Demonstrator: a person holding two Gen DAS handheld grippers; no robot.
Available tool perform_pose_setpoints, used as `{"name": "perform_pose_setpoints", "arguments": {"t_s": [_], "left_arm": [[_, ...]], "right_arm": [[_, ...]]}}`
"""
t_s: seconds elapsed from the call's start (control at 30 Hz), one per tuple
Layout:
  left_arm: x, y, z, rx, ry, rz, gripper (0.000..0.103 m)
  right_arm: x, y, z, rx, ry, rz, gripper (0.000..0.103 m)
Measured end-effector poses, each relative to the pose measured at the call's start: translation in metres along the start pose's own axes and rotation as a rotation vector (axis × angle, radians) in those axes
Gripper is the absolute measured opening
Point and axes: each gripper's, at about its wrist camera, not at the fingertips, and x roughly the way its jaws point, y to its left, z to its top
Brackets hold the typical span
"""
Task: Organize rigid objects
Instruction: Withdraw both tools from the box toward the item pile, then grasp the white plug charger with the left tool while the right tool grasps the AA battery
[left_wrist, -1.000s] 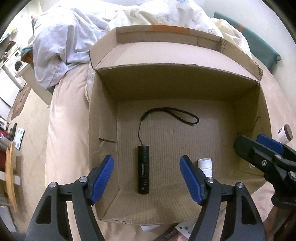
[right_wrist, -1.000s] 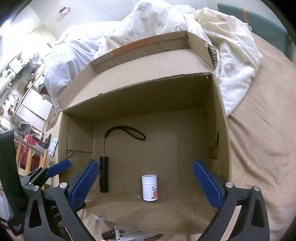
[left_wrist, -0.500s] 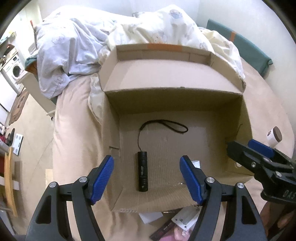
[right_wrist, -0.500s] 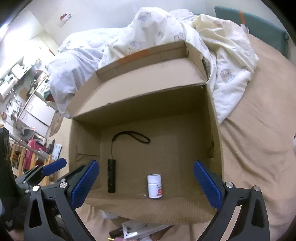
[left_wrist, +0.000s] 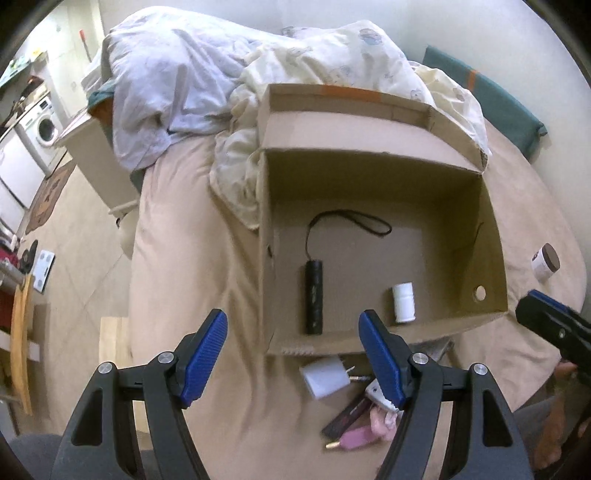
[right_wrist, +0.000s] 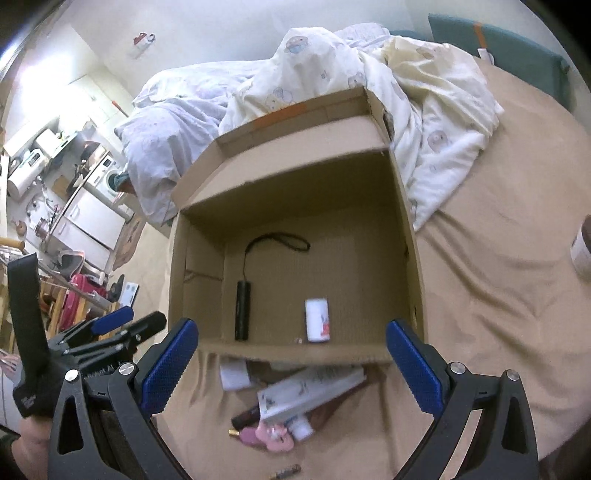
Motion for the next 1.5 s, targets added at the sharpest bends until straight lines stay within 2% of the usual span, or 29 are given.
{"name": "perform_pose_setpoints", "arguments": {"t_s": [0.27,0.43,0.6,0.87,1.0,1.03,1.17,1.4,1.47,1.5], "left_arm": [[0.012,0.012,-0.021,-0.040,0.045,0.003,0.071],[0.023,0.016,-0.028,-0.055,0.089,0.000,0.071],[0.038,0.022,-0.035,-0.092,0.152,-0.014,0.071],[0.074,0.016,-0.045,-0.112,0.304,-0.047,0.071],[0.097,0.015,-0.047,-0.189,0.359,-0.051,0.071],[0.106,0.016,-0.048,-0.236,0.385,-0.058,0.071],[0.127,0.009,-0.051,-0.337,0.441,-0.115,0.071],[0.147,-0.011,-0.054,-0.286,0.466,-0.074,0.071],[0.149,-0.013,-0.055,-0.278,0.462,-0.071,0.067],[0.148,-0.014,-0.054,-0.270,0.453,-0.075,0.061]], "right_arm": [[0.007,-0.007,-0.028,0.018,0.055,-0.028,0.103],[0.017,-0.008,-0.036,-0.014,0.086,-0.066,0.103],[0.023,-0.011,-0.040,-0.021,0.112,-0.079,0.103],[0.028,-0.009,-0.039,-0.013,0.125,-0.074,0.103],[0.030,-0.008,-0.038,-0.012,0.134,-0.072,0.103],[0.031,-0.007,-0.039,-0.012,0.138,-0.072,0.103],[0.034,-0.007,-0.039,-0.015,0.151,-0.073,0.103],[0.042,-0.019,-0.037,0.039,0.188,-0.058,0.103],[0.046,-0.021,-0.037,0.054,0.202,-0.053,0.103],[0.048,-0.021,-0.038,0.058,0.211,-0.051,0.103]]}}
